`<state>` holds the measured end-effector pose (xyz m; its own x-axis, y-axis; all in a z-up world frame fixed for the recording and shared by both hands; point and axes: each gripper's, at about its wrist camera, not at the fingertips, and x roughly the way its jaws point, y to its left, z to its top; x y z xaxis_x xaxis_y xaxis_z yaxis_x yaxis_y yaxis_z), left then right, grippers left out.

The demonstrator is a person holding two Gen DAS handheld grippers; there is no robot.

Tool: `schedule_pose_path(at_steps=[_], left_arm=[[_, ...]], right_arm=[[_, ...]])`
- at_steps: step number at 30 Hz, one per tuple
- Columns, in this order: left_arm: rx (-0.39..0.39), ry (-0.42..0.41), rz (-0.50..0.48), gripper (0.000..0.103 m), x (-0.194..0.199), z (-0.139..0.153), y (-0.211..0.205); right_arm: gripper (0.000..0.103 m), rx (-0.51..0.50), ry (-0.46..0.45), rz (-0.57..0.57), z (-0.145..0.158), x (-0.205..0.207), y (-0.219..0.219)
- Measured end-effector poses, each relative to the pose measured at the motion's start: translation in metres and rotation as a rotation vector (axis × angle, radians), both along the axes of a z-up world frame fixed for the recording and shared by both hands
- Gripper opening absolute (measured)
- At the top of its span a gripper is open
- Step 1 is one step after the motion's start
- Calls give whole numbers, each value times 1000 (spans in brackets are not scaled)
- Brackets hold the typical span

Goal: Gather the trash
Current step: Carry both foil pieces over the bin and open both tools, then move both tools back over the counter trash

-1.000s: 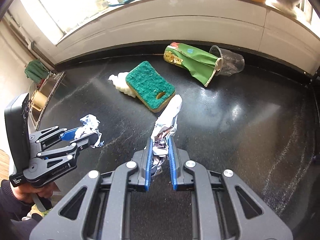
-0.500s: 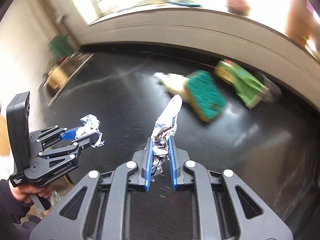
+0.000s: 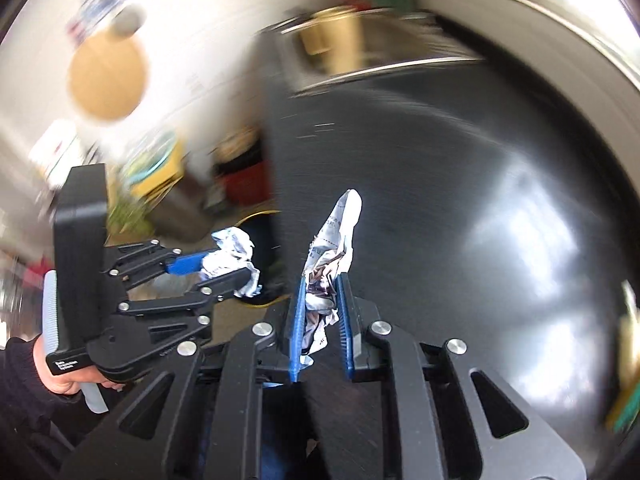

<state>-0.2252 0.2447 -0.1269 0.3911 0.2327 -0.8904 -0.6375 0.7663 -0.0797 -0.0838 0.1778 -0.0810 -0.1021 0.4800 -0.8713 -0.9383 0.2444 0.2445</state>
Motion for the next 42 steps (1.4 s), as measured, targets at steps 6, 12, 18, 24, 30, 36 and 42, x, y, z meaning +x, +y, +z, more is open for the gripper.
schedule_pose_path(at_steps=[6,12,18,24,30,36,42], left_arm=[[-55,4,238,32,-75,-32,63],[-83,-10,343,32,-107,-67,107],[-106,-2,390,33,-111,-94,137],[-107,10,390,57,-111,-103,151],[-91,31,391,75,-114,-105,154],[-63,42,395,84,-108,-85,142],[-29,11,306,91,-64,-44,108]], right_arm=[[16,-39,15,249,-29,-74,100],[16,-100,-12,372,-68,-109,172],[16,-181,-14,399,-106,-116,218],[17,-201,-18,411,-115,-122,241],[63,-178,-4,391,-103,-112,240],[70,-116,7,325,-68,-88,213],[85,-15,-19,105,-12,-26,126]])
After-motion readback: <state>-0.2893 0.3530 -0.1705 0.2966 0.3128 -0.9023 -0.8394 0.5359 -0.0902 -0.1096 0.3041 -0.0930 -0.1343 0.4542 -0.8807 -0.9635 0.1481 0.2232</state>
